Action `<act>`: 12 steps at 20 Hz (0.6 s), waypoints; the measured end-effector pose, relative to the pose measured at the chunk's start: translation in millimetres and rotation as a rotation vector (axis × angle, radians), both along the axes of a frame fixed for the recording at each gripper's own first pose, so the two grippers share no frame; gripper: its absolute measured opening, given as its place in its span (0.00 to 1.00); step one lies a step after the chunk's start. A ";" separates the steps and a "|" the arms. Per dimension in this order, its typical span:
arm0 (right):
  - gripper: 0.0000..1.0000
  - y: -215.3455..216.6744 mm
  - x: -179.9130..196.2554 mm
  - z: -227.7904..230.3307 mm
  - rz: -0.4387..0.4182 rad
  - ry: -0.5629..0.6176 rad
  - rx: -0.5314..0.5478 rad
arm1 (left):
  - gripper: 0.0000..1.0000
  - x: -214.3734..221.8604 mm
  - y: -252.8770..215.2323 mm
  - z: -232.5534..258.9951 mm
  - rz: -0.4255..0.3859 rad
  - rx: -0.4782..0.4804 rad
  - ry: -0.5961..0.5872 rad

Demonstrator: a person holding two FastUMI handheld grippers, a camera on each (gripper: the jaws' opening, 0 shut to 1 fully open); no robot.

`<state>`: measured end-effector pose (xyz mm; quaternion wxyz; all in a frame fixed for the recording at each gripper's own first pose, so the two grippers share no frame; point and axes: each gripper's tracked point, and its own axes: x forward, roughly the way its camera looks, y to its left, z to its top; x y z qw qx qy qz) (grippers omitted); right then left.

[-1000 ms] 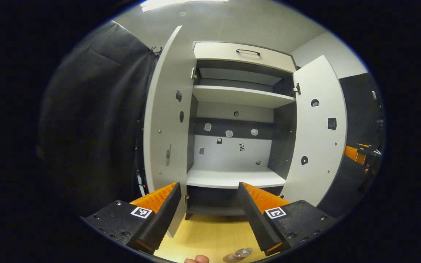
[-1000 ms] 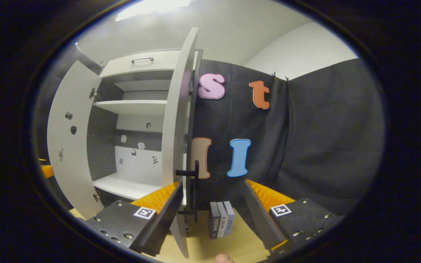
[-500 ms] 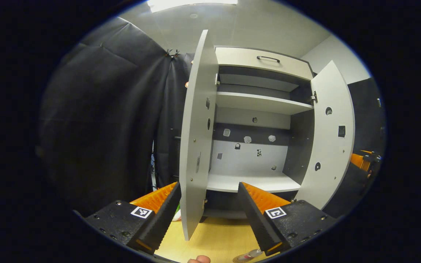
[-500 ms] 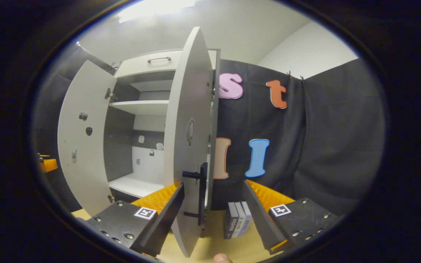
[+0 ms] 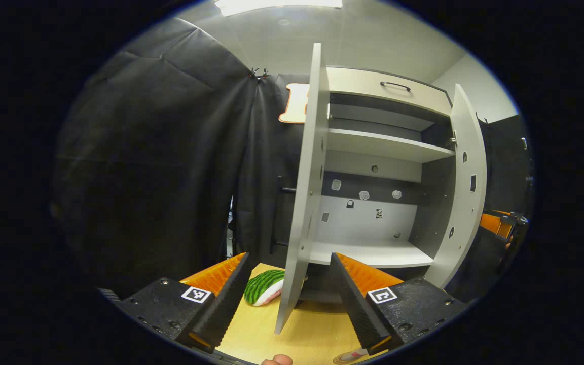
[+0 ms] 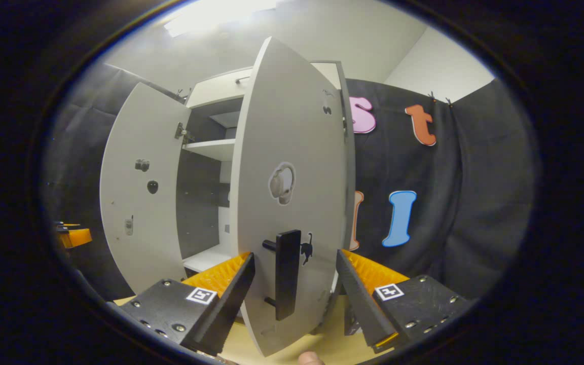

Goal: Grasp the bottle in the cabinet with the left hand and place it on the coaster, then close the right door with the right hand and the left door with the left hand.

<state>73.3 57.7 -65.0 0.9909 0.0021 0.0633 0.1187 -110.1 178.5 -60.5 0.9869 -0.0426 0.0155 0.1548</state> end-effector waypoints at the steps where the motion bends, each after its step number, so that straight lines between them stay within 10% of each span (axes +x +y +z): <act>1: 0.93 6.9 3.5 -1.8 0.011 0.007 0.003 | 0.96 -1.1 4.3 -0.3 0.010 -0.003 0.000; 12: 1.00 54.0 45.8 -16.8 0.064 0.028 0.020 | 0.96 -3.8 33.8 -6.8 0.088 0.002 0.014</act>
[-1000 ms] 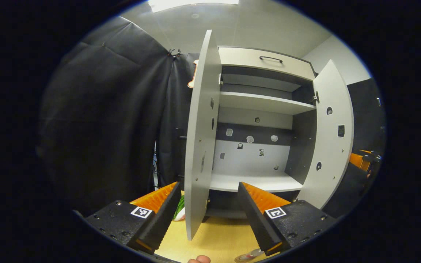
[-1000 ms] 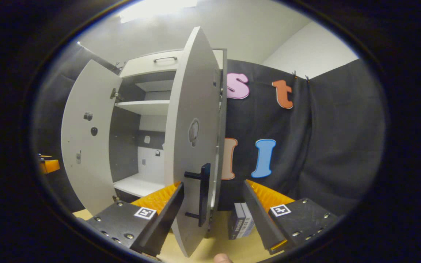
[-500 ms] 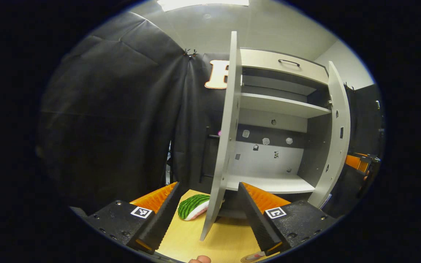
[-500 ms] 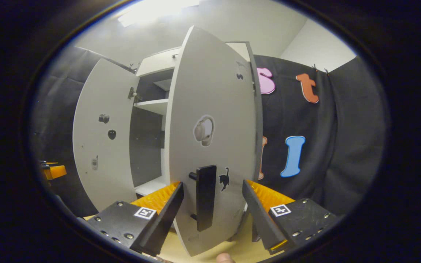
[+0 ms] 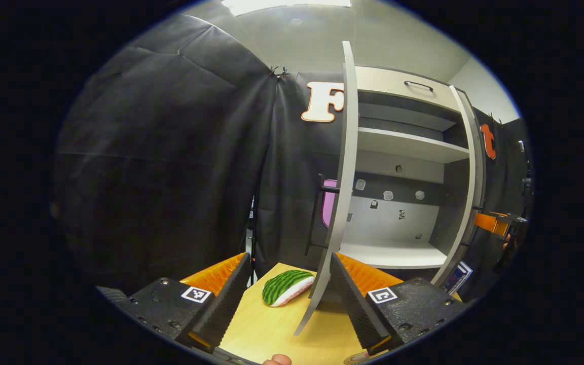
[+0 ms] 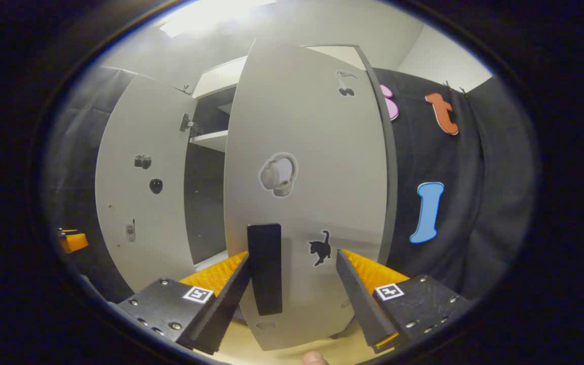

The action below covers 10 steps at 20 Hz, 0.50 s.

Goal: Grasp the bottle in the cabinet with the left hand and place it on the coaster, then close the right door with the right hand and the left door with the left hand.

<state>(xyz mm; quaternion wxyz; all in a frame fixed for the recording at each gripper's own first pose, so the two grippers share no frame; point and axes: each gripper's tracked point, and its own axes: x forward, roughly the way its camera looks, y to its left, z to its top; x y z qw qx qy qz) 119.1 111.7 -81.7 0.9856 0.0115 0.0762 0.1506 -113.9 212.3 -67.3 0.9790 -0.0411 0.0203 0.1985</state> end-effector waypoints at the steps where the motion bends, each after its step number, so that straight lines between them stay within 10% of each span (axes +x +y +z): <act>1: 1.00 3.4 3.2 -0.3 0.001 -0.006 -0.003 | 0.96 0.2 0.6 -0.4 0.004 0.001 0.004; 10: 1.00 25.5 32.5 -6.5 -0.018 -0.006 0.023 | 0.96 0.0 24.7 2.4 0.054 0.023 0.015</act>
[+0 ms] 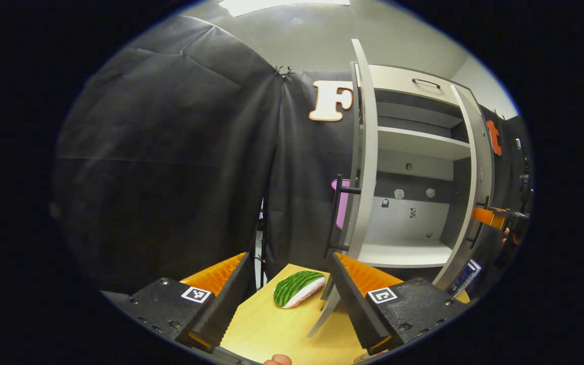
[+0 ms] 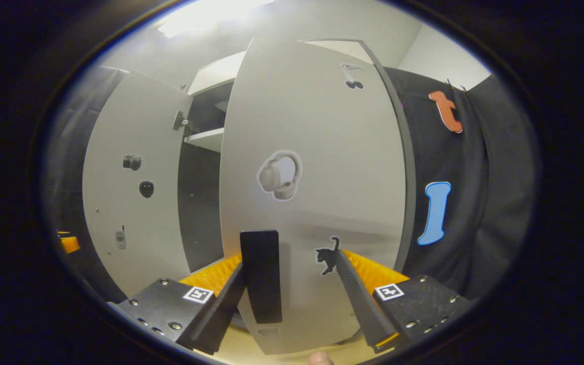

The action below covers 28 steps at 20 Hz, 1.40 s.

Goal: Grasp the bottle in the cabinet with the left hand and place it on the coaster, then close the right door with the right hand and the left door with the left hand.

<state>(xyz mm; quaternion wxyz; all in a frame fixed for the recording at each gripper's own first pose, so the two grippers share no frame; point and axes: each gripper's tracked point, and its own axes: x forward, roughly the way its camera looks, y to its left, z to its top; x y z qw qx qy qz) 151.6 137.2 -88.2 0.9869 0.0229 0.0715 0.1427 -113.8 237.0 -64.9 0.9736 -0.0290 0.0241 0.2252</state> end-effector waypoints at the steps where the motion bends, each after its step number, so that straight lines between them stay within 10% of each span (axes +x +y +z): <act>1: 1.00 2.2 2.5 -0.3 -0.005 0.002 -0.002 | 0.96 0.4 2.4 0.9 0.004 0.003 0.001; 28: 1.00 42.8 74.3 -14.0 -0.172 0.000 0.004 | 0.92 19.2 49.1 5.9 -0.008 0.026 0.039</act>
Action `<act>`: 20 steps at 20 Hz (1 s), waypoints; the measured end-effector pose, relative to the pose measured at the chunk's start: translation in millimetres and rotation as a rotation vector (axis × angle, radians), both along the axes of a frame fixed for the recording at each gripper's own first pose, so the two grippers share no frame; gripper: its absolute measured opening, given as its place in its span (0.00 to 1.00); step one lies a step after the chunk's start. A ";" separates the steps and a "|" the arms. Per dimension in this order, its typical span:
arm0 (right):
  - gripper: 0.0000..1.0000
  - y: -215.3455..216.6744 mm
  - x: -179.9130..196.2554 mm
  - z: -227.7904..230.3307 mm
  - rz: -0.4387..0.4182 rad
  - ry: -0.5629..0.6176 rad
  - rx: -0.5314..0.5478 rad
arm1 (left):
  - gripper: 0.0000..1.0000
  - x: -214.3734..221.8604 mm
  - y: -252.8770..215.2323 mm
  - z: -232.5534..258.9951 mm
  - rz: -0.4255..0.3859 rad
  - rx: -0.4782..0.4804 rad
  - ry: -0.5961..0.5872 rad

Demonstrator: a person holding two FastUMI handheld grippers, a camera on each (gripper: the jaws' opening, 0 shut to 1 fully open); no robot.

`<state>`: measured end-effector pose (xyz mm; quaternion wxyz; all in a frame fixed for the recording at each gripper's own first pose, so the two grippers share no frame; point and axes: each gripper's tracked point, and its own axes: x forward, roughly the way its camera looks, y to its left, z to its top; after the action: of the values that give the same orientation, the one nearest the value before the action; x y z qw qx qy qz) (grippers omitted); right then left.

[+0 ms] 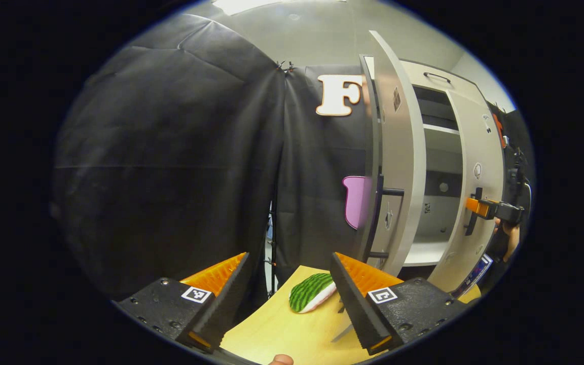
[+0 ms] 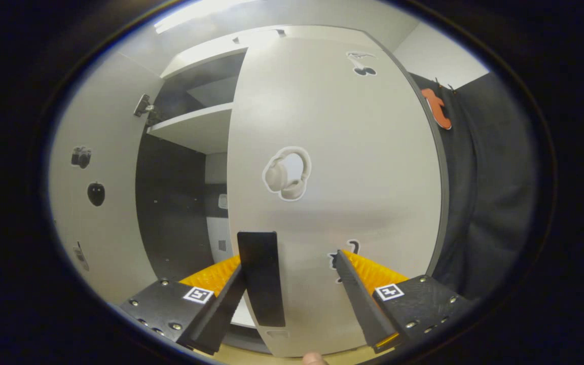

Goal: Grasp the bottle in the cabinet with the left hand and place it on the coaster, then close the right door with the right hand and the left door with the left hand.

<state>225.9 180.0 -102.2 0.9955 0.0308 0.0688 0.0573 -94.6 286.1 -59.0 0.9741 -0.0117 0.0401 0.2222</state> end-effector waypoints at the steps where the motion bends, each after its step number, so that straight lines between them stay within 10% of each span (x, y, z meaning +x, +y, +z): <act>1: 1.00 -0.1 0.9 0.5 -0.006 -0.002 -0.002 | 0.92 2.5 -1.7 1.8 -0.013 0.000 -0.003; 20: 1.00 -14.8 -76.1 32.8 -0.022 -0.067 0.010 | 0.88 65.2 -70.9 9.8 -0.413 -0.015 -0.015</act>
<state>149.8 165.2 -69.4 0.9977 0.0344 0.0349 0.0476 -29.5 215.1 -49.2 0.9991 -0.0120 0.0362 0.0176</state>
